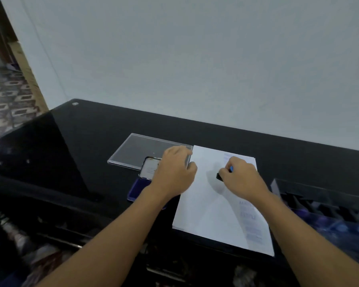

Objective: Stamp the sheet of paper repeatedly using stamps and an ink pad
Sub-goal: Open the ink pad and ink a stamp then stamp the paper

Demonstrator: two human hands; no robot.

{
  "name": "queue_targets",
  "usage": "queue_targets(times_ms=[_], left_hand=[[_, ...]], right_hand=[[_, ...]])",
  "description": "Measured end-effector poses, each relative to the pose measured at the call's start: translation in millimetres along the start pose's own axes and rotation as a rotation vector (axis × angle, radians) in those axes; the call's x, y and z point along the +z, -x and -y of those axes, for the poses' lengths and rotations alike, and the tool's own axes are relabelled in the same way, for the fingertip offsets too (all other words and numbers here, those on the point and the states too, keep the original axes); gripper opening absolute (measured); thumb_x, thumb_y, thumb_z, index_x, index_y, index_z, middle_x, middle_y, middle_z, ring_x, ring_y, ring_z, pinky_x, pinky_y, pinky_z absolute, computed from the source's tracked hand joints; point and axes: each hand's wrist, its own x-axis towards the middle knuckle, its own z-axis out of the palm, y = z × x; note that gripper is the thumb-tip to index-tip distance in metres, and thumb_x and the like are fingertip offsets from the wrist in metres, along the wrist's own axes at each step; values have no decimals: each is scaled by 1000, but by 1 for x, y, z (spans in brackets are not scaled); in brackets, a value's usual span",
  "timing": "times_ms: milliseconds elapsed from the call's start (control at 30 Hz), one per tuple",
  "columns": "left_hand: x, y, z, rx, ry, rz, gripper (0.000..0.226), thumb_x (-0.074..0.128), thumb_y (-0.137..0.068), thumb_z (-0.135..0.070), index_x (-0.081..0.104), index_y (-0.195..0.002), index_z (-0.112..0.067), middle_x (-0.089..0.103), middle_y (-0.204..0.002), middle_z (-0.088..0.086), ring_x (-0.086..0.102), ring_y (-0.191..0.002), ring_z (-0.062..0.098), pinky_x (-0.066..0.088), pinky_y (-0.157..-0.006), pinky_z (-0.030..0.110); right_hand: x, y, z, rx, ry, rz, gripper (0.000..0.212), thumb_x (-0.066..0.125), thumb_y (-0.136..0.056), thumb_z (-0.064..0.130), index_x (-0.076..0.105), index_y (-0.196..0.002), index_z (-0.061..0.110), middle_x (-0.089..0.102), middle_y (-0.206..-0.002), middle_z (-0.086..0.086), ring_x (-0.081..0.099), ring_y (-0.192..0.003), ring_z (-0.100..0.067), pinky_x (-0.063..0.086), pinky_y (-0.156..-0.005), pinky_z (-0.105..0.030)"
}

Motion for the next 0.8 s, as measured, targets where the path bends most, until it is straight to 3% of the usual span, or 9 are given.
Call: queue_targets(times_ms=[167, 367, 533, 667, 800], left_hand=[[43, -24, -19, 51, -16, 144, 38, 47, -98, -23, 52, -134, -11, 49, -142, 0, 34, -134, 16, 29, -104, 24], [77, -42, -12, 64, -311, 250, 44, 35, -97, -24, 47, -137, -9, 36, -154, 9, 24, -143, 29, 18, -119, 50], [92, -34, 5, 138, -385, 114, 44, 25, -88, -31, 58, -110, -11, 57, -114, 4, 48, -108, 26, 32, -107, 47], [95, -32, 8, 175, -410, 49, 52, 20, -86, -34, 60, -110, -11, 59, -114, 4, 50, -106, 26, 33, -105, 46], [95, -32, 8, 174, -413, 52, 48, 23, -87, -34, 58, -112, -14, 58, -117, 1, 49, -109, 23, 31, -107, 43]], right_hand=[[-25, -21, -17, 26, 35, 10, 19, 52, -96, 30, 52, -85, 14, 61, -86, -5, 57, -69, -20, 46, -62, -34], [-31, -50, -22, 25, 63, 61, 19, 53, -95, 30, 58, -90, 12, 68, -89, -9, 60, -69, -20, 50, -63, -35], [-22, -63, -18, -7, 136, 100, 16, 55, -95, 31, 56, -90, 16, 71, -103, -9, 67, -76, -22, 59, -77, -41], [-16, -68, -17, -18, 195, 95, 16, 56, -96, 32, 53, -91, 18, 71, -110, -10, 69, -79, -23, 60, -77, -39], [-14, -73, -15, -26, 214, 65, 18, 56, -96, 31, 49, -85, 20, 69, -96, -7, 63, -69, -18, 50, -60, -29]])
